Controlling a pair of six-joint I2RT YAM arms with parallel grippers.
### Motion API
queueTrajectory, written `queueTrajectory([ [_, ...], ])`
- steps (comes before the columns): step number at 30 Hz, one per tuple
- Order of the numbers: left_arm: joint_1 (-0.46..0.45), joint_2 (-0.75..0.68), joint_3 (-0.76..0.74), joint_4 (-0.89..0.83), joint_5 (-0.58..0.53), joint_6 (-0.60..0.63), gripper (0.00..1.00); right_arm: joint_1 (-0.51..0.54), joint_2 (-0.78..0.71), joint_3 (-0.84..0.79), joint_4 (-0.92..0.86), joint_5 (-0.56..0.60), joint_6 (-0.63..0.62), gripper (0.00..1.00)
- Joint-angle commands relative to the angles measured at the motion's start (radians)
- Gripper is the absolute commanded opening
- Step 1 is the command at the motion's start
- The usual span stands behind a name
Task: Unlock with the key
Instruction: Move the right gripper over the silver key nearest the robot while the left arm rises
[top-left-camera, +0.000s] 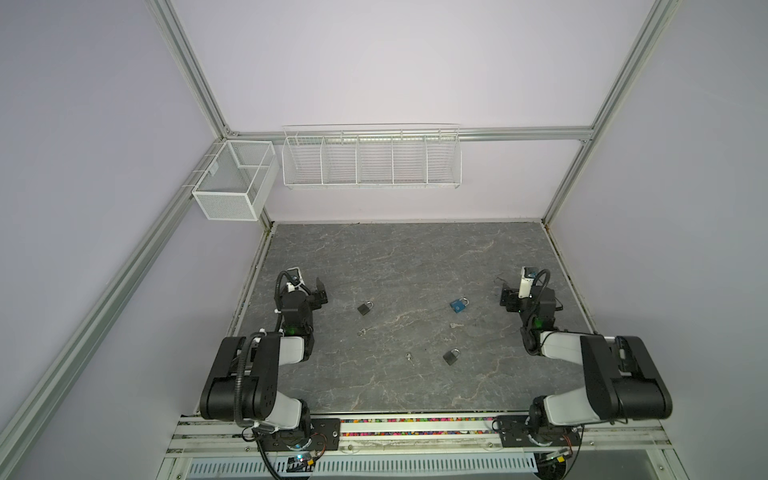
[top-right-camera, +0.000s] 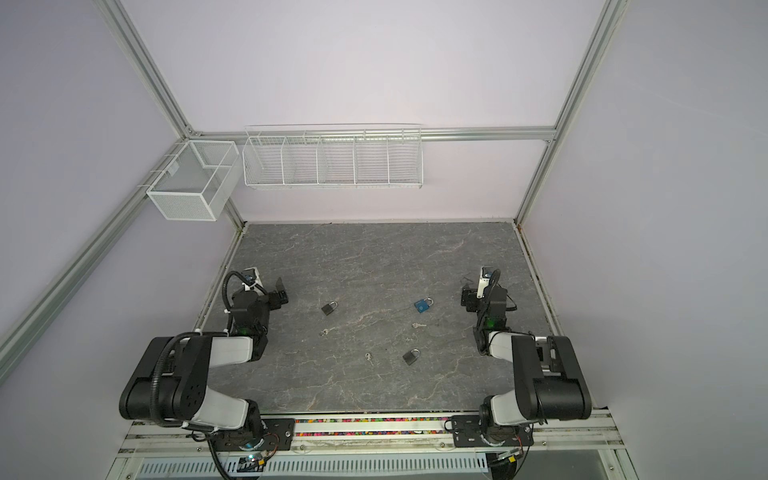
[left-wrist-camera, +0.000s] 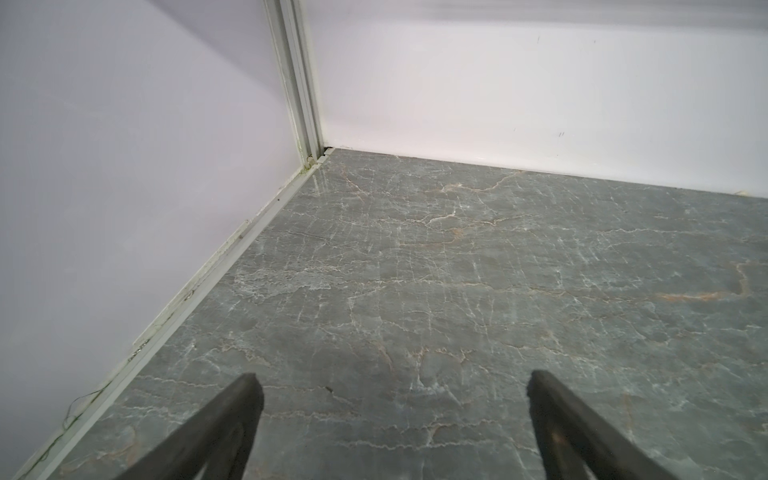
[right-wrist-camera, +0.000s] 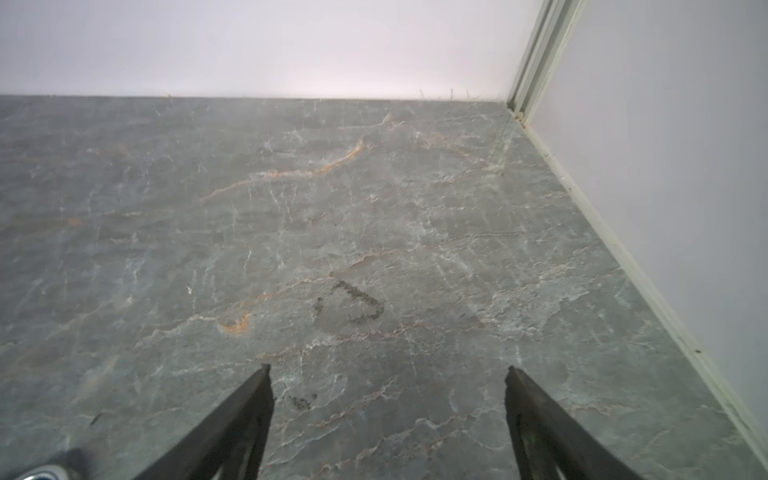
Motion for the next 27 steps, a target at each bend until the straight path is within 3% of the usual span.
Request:
queueTrajectory([
  [1, -0.002, -0.145, 0.017, -0.145, -0.064, -0.053, 0.99, -0.002, -0.122, 0.058, -0.166, 0.041, 0.039, 0.88],
  [3, -0.002, -0.232, 0.051, -0.304, -0.076, -0.106, 0.99, -0.008, -0.179, 0.086, -0.256, 0.031, 0.082, 0.89],
  [8, -0.002, -0.435, 0.148, -0.659, -0.073, -0.341, 0.99, -0.018, -0.309, 0.178, -0.575, -0.020, 0.326, 0.88],
  [13, -0.002, -0.609, 0.135, -0.797, -0.072, -0.602, 0.99, -0.023, -0.363, 0.248, -0.868, -0.049, 0.576, 0.89],
  [17, 0.001, -0.712, 0.109, -0.884, 0.047, -0.772, 0.99, -0.013, -0.357, 0.279, -0.949, -0.183, 0.586, 0.89],
  [20, 0.001, -0.744, 0.092, -0.912, 0.172, -0.773, 0.99, 0.044, -0.380, 0.284, -0.990, -0.208, 0.557, 0.88],
  [27, -0.026, -0.856, 0.085, -1.092, 0.296, -0.801, 0.99, 0.253, -0.352, 0.361, -1.143, -0.271, 0.445, 0.88],
])
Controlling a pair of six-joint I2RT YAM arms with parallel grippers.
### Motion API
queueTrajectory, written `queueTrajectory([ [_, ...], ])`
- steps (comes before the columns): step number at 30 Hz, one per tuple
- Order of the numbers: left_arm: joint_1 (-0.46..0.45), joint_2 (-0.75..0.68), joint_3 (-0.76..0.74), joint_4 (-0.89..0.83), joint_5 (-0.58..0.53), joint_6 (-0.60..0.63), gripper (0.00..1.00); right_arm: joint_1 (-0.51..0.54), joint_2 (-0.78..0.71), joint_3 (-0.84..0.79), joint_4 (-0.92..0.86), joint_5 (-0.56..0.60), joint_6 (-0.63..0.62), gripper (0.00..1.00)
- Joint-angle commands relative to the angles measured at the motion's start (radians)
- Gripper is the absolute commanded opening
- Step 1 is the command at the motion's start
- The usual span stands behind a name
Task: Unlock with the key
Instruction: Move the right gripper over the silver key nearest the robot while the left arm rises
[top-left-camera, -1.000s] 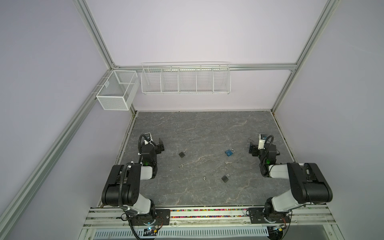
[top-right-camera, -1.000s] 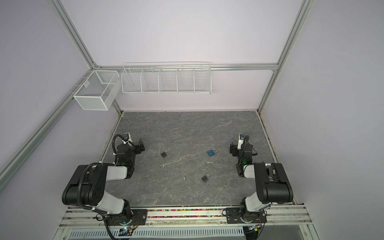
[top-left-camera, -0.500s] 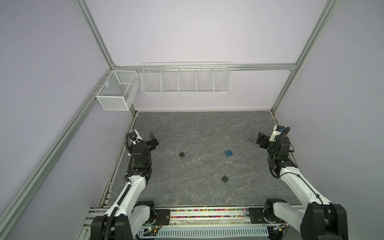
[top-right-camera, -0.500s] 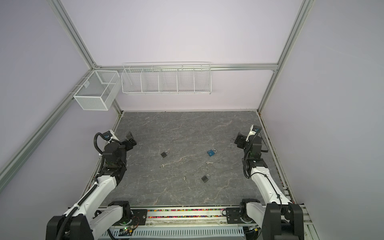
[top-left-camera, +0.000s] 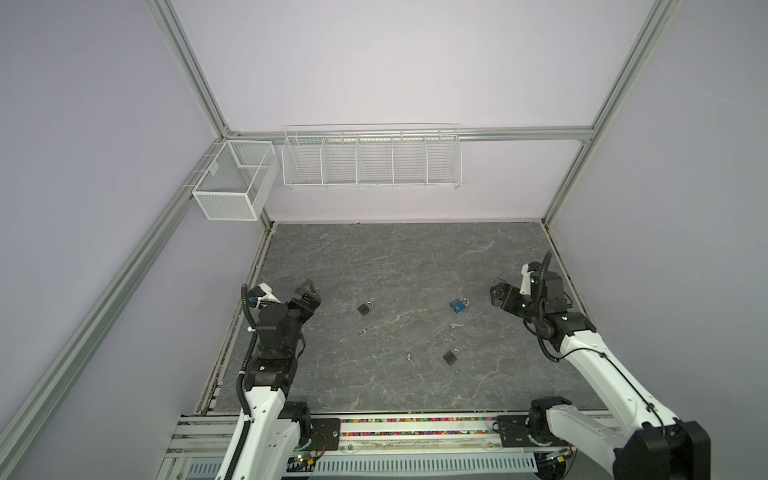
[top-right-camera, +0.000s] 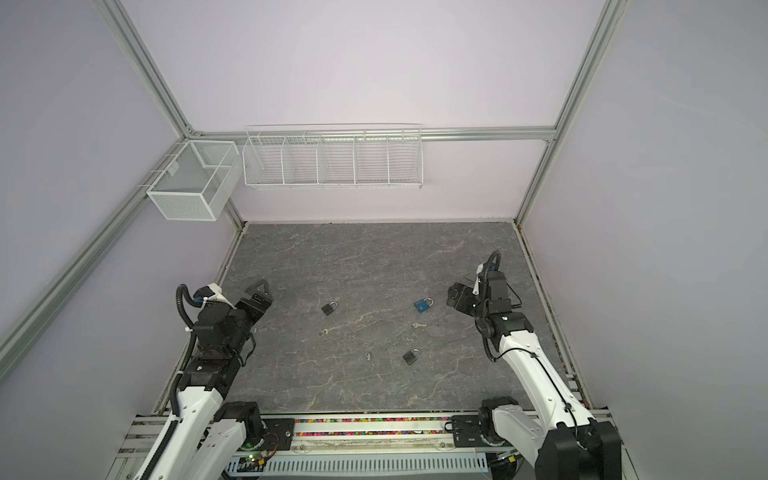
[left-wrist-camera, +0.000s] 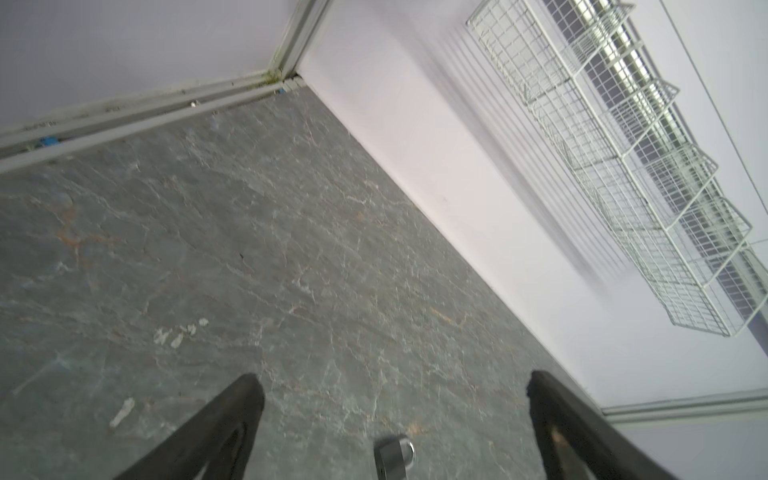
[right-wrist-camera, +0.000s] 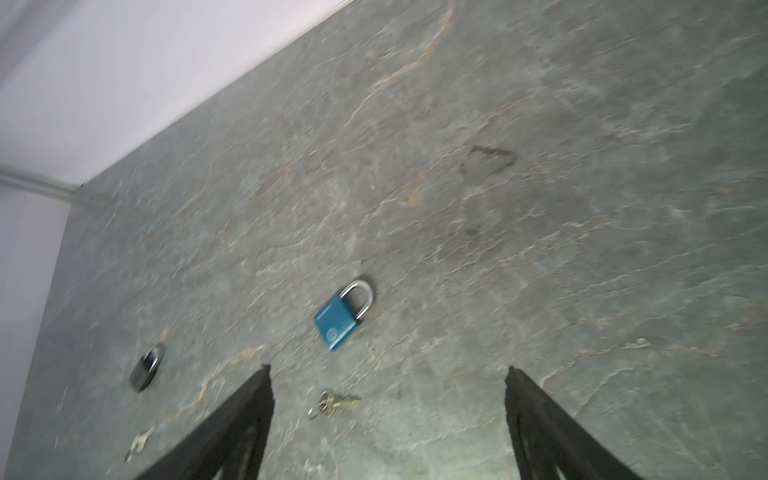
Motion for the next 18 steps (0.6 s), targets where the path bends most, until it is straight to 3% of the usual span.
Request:
queueTrajectory([
  [1, -0.033, -0.053, -0.006, -0.133, 0.101, -0.051, 0.99, 0.106, 0.011, 0.029, -0.099, -0.066, -0.055, 0.88],
  [6, -0.150, -0.092, 0.054, -0.303, 0.081, -0.022, 1.00, 0.300, 0.067, 0.090, -0.187, -0.023, -0.088, 0.88],
  [13, -0.312, -0.048, 0.127, -0.437, 0.081, -0.017, 0.98, 0.648, 0.266, 0.267, -0.358, 0.144, -0.153, 0.89],
  [18, -0.428, -0.008, 0.135, -0.479, 0.056, -0.079, 0.97, 0.791, 0.410, 0.365, -0.443, 0.184, -0.194, 0.96],
])
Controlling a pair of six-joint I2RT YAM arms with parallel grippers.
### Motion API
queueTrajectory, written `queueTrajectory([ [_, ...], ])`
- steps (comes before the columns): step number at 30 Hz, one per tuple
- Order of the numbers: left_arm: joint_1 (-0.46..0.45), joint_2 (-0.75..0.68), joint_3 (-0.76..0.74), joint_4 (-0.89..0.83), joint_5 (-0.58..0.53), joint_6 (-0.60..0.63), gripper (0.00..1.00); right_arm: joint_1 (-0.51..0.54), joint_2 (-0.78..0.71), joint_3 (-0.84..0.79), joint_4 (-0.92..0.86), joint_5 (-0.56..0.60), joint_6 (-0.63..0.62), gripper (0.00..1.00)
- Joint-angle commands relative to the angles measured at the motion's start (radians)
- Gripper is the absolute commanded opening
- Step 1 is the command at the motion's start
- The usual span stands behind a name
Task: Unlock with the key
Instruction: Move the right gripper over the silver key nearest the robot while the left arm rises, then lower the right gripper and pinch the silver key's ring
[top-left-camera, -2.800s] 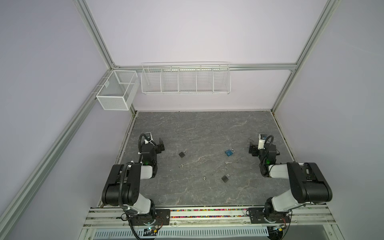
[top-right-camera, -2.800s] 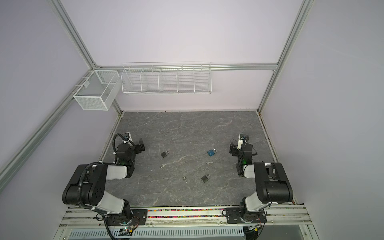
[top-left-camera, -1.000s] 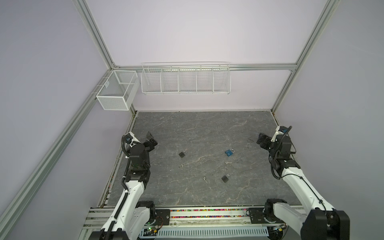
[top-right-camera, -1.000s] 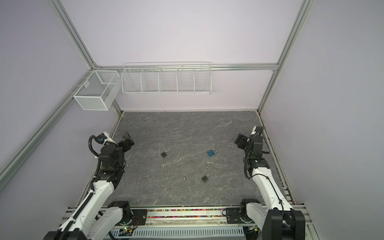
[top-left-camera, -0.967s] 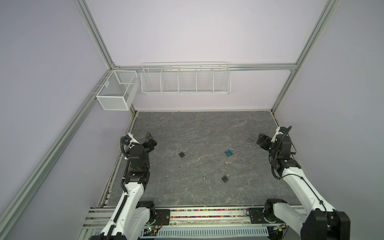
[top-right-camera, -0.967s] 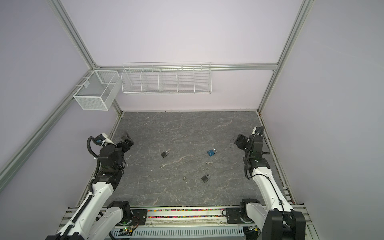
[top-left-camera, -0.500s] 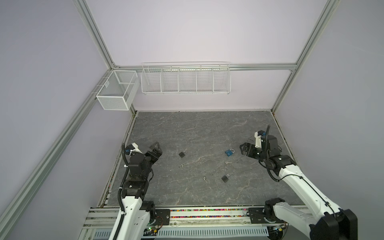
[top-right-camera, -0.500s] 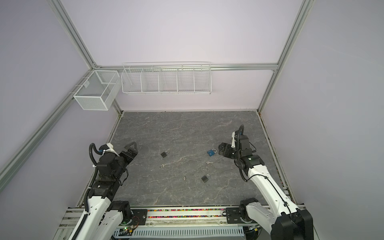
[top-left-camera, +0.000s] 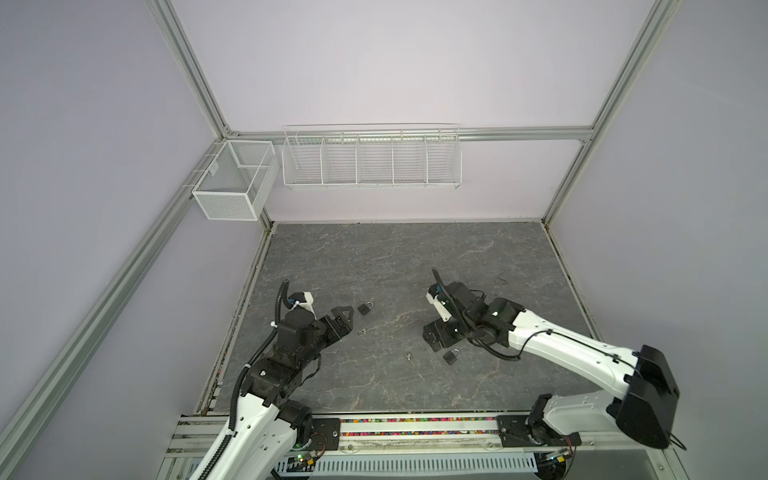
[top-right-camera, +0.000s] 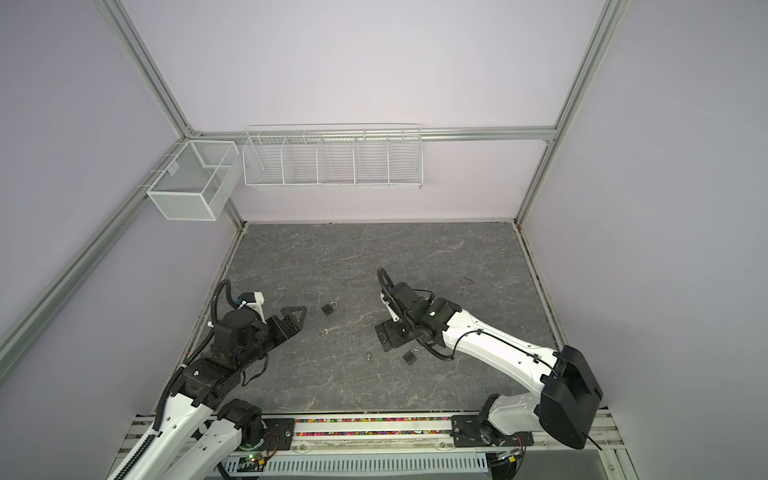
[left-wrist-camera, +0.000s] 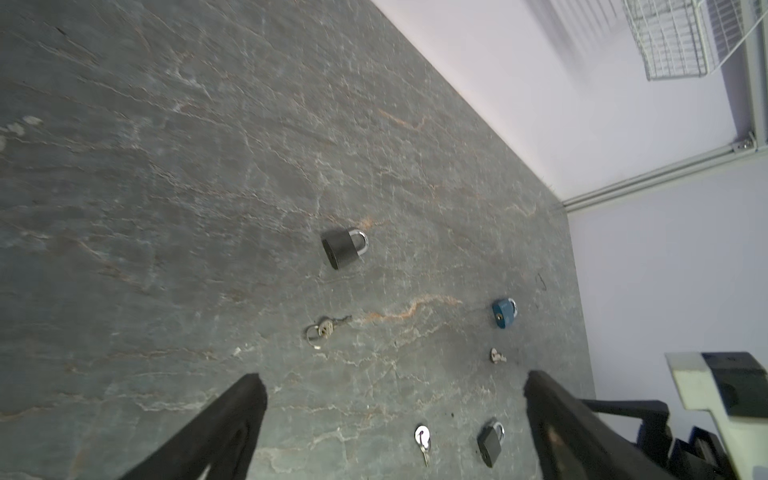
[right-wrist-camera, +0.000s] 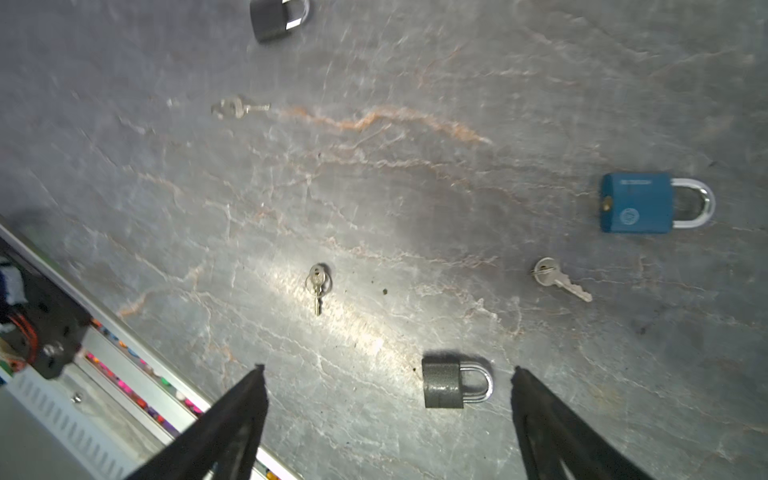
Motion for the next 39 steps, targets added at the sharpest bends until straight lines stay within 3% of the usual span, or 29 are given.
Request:
queueTrajectory([
  [1, -0.061, 0.024, 0.016, -0.082, -0.025, -0.053, 0.97, 0.074, 0.076, 0.046, -0.100, 0.054, -0.056, 0.98],
  [3, -0.074, 0.029, 0.007, -0.091, -0.031, -0.061, 0.97, 0.103, 0.119, 0.063, -0.090, 0.059, -0.075, 0.98],
  [12, -0.074, 0.006, 0.018, -0.183, -0.057, -0.060, 0.97, 0.164, 0.291, 0.134, -0.052, 0.019, -0.150, 0.69],
  [24, -0.074, 0.007, 0.025, -0.208, -0.071, -0.057, 0.97, 0.165, 0.421, 0.192, -0.039, 0.051, -0.183, 0.45],
  [39, -0.074, 0.028, 0.018, -0.187, -0.085, -0.063, 0.98, 0.169, 0.481, 0.202, -0.025, 0.098, -0.200, 0.40],
])
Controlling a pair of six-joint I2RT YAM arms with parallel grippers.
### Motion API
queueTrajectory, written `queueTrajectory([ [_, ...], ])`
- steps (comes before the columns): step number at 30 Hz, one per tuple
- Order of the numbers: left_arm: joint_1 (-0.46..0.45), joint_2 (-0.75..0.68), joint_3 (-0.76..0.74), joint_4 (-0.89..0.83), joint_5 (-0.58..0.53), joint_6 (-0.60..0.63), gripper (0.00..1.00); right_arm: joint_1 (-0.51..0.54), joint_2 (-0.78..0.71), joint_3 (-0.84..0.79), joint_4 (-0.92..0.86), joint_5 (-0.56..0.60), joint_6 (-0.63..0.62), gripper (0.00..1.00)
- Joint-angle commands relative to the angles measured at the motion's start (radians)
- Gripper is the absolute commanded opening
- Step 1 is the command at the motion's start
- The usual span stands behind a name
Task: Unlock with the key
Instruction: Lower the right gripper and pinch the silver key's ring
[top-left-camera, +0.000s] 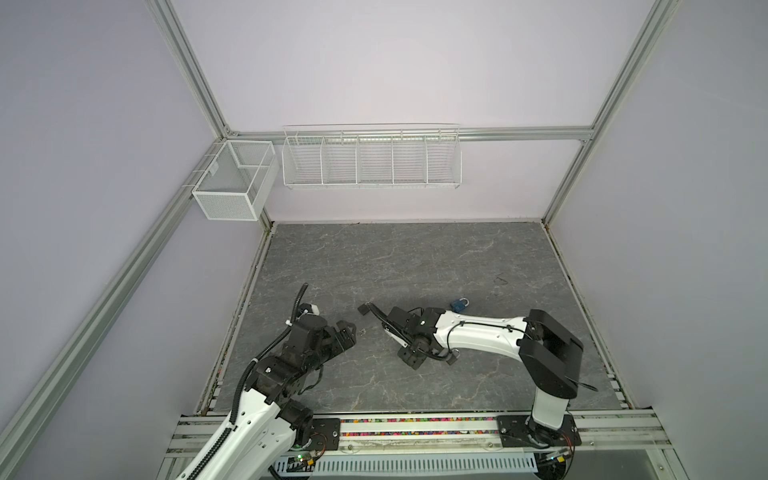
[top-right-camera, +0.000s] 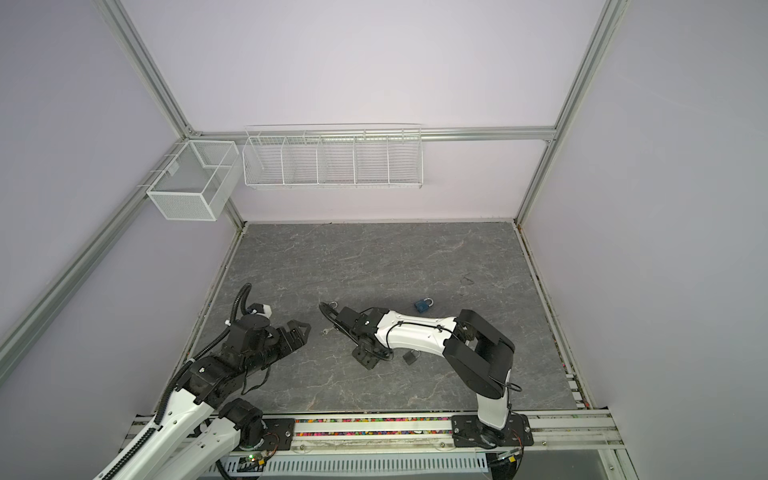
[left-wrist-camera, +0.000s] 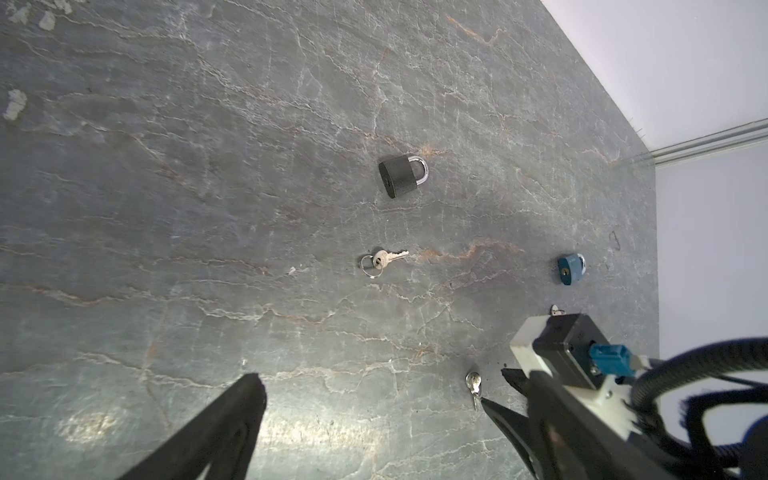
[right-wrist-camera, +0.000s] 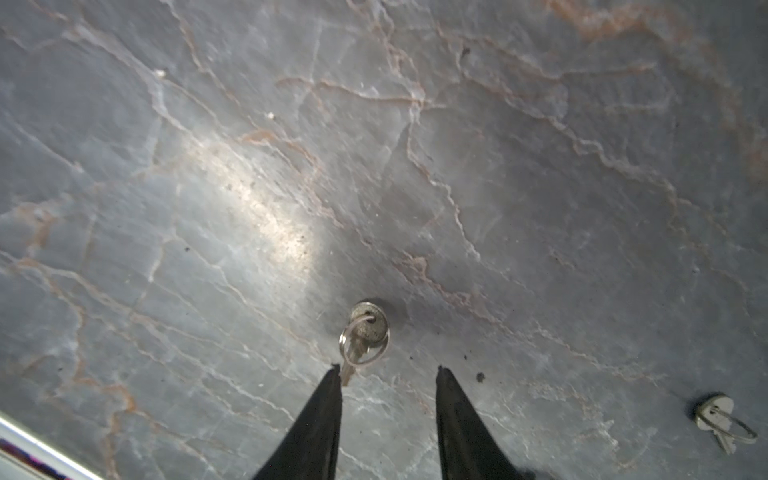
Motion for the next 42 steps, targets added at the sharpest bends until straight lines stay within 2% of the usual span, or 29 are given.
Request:
queueTrajectory([
  [1, -0.005, 0.007, 0.018, -0.008, -0.017, -0.017, 0.98, 0.005, 0.026, 0.014, 0.001, 0.037, -0.019, 0.39],
  [11, -0.005, 0.020, 0.013, 0.007, -0.029, -0.022, 0.98, 0.033, 0.061, 0.034, 0.010, 0.019, -0.037, 0.38],
  [27, -0.006, 0.030, 0.004, 0.035, -0.027, -0.026, 0.98, 0.029, 0.113, 0.068, 0.000, 0.037, -0.065, 0.26],
  [42, -0.005, 0.017, -0.001, 0.039, -0.026, -0.032, 0.98, -0.006, 0.079, 0.061, -0.005, -0.033, -0.070, 0.14],
])
